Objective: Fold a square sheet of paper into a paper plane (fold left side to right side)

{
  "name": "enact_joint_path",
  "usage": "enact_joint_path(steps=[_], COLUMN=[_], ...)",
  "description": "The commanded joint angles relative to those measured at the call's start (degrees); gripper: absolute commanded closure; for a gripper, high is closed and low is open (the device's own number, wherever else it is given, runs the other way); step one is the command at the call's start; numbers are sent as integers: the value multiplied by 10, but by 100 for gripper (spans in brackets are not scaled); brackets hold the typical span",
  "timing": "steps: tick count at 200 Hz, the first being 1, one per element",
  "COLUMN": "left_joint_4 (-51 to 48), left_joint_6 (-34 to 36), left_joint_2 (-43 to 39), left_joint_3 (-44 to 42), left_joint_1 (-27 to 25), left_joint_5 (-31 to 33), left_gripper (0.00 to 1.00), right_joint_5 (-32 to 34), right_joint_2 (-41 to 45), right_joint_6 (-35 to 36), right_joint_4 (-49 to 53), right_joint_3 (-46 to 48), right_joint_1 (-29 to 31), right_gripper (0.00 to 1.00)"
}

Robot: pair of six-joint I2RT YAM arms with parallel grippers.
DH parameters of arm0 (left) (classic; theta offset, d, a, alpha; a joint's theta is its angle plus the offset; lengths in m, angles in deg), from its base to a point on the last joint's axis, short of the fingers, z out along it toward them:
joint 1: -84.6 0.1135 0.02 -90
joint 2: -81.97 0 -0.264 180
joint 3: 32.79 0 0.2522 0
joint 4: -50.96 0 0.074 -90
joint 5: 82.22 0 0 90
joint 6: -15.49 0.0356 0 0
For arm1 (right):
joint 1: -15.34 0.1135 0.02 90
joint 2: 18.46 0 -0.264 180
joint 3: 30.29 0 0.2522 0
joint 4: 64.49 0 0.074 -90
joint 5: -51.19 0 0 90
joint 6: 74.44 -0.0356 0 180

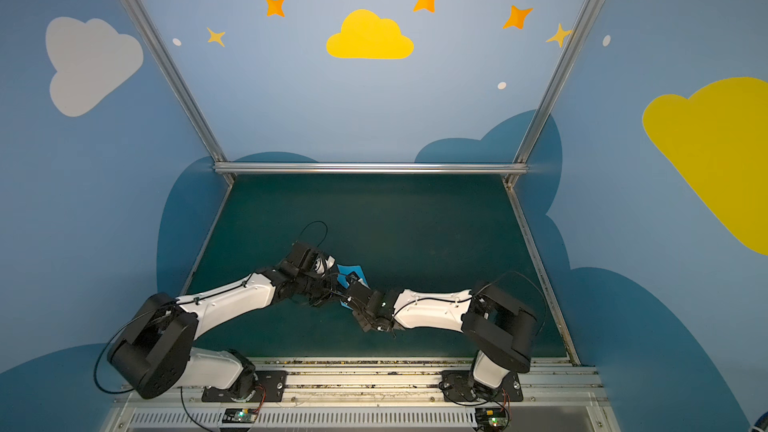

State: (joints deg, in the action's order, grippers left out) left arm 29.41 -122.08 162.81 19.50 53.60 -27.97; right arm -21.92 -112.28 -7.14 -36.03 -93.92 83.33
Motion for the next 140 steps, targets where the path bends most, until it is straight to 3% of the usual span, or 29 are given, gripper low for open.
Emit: enact_joint_path(steps=[1, 65, 102, 140], left_joint_4=[-21, -74, -85, -65], left_joint_6=[21, 46, 51, 57], left_joint_2=[4, -26, -44, -46], left_joint_3=[22, 55, 38, 7], left_joint_1=[5, 42, 48, 48], left_joint_5=[-6, 19, 29, 14], left_gripper=[96, 61, 58, 64], right_joint_5=[-39, -175, -259, -345], right_joint_2=[2, 19, 28, 9], right_joint_6=[-22, -69, -101, -136], right_joint_4=[-23, -91, -118, -126], right_joint_3=[18, 57, 76, 73], right_joint_1=[-10, -65, -113, -159], right_gripper=[100, 100, 100, 100])
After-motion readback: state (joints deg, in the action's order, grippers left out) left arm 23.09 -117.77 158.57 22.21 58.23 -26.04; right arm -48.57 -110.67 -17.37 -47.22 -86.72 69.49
